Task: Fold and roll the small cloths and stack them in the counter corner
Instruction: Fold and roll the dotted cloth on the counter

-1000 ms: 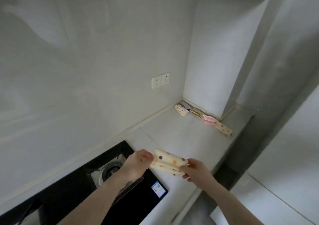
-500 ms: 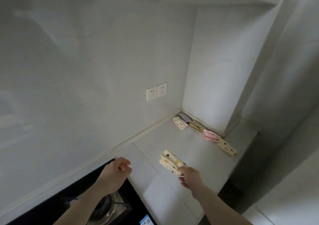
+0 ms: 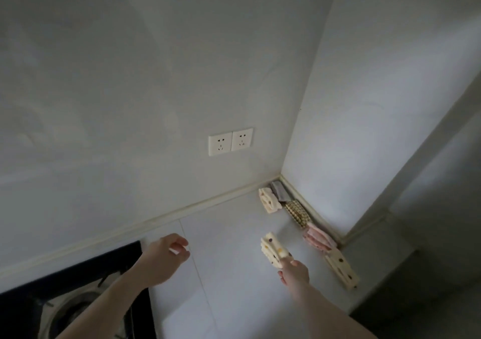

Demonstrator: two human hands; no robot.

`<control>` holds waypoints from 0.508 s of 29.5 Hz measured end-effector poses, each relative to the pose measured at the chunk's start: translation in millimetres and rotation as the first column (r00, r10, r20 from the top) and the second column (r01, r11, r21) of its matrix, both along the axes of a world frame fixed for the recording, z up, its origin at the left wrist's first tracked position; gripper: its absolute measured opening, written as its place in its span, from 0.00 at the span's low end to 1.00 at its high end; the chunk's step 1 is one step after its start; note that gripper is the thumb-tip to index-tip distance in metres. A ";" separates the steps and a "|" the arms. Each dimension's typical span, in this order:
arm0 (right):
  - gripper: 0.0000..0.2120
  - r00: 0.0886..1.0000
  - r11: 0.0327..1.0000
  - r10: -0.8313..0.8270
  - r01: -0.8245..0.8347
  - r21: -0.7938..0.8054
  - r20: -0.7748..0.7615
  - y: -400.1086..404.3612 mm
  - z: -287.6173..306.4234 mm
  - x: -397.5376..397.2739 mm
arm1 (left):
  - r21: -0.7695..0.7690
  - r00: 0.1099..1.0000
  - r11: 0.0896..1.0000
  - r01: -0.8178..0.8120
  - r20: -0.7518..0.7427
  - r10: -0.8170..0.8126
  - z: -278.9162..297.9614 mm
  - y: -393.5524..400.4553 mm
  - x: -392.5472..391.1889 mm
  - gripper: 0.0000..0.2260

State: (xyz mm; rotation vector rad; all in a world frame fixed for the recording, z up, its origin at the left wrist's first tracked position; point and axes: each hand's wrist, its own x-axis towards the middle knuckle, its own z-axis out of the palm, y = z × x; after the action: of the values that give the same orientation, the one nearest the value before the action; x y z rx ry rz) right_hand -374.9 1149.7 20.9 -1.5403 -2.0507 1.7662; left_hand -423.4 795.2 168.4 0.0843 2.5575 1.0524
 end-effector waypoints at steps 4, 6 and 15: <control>0.14 0.997 1.000 0.027 -0.026 -0.015 0.078 39.8 -31.7 -18.4 | -0.012 1.000 1.000 -0.022 0.017 0.022 -7.5 44.0 -4.6 0.07; 0.11 0.996 0.995 -0.028 0.035 -0.096 0.081 51.3 -33.9 -28.9 | -0.038 1.000 0.999 -0.007 0.030 0.008 -10.8 58.0 -5.6 0.08; 0.09 0.996 0.985 -0.007 0.022 -0.172 0.085 85.8 -26.4 -89.3 | -0.095 0.997 0.993 -0.067 0.031 0.070 -9.7 70.0 -29.1 0.08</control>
State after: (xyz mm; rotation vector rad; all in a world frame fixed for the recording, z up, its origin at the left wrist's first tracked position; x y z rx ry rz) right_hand -464.2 1235.6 -5.5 -1.6976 -1.9610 1.9537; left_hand -452.5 865.2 158.7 -0.0462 2.5908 0.9483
